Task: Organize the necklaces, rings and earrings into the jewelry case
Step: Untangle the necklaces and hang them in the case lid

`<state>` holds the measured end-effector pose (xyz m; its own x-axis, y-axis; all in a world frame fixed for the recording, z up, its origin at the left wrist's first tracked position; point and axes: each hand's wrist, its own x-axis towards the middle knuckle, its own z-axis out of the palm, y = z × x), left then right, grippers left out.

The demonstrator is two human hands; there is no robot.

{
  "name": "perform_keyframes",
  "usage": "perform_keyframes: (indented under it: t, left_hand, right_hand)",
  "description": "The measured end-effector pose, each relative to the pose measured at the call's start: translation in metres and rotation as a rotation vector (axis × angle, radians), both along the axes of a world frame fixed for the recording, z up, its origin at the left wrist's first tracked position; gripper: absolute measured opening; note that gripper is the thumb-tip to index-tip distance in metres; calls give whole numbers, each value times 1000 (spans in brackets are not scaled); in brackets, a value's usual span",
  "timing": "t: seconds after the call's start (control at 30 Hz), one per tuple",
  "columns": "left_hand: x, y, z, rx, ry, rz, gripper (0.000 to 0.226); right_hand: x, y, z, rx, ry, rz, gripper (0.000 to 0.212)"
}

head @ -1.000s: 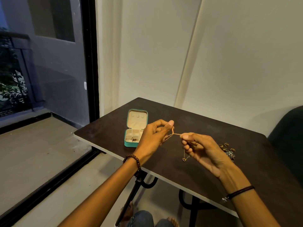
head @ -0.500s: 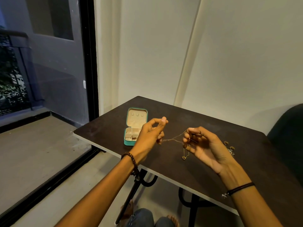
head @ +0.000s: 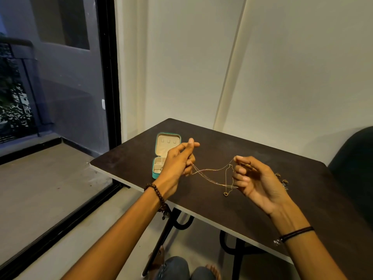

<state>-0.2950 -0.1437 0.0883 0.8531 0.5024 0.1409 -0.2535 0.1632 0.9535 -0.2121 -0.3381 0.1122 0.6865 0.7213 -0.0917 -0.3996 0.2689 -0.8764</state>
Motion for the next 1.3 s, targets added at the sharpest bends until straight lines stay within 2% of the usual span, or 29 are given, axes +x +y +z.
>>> perform_keyframes:
  t: [0.23, 0.43, 0.53, 0.6, 0.7, 0.83, 1.03, 1.1, 1.17, 1.3]
  left_hand:
    - [-5, 2, -3, 346, 67, 30, 47]
    - [-13, -2, -6, 490, 59, 65, 55]
    - [-18, 0, 3, 480, 68, 83, 61]
    - [-17, 0, 18, 404, 15, 57, 60]
    - [-14, -2, 45, 242, -83, -59, 45]
    - [-8, -7, 68, 337, -79, -124, 26]
    - [11, -20, 75, 598, 54, -143, 31]
    - [18, -25, 75, 646, 83, -135, 32]
    - [24, -28, 73, 662, 100, -121, 31]
    - [30, -27, 71, 639, 122, -127, 27]
  right_hand:
    - [2, -5, 3, 15, -3, -24, 11]
    - [7, -3, 7, -17, 8, -63, 11]
    - [7, -1, 6, -81, 1, -84, 11]
    - [6, 1, 4, -145, -29, -102, 17]
    - [3, 5, -1, -236, -10, -116, 26]
    - [0, 10, -9, -278, 25, -134, 25]
    - [-6, 17, -7, -448, -259, -162, 18]
    - [-8, 20, -3, -419, -385, -224, 13]
    - [-10, 22, 3, -377, -516, -280, 21]
    - [-11, 25, 15, -178, -526, -236, 33]
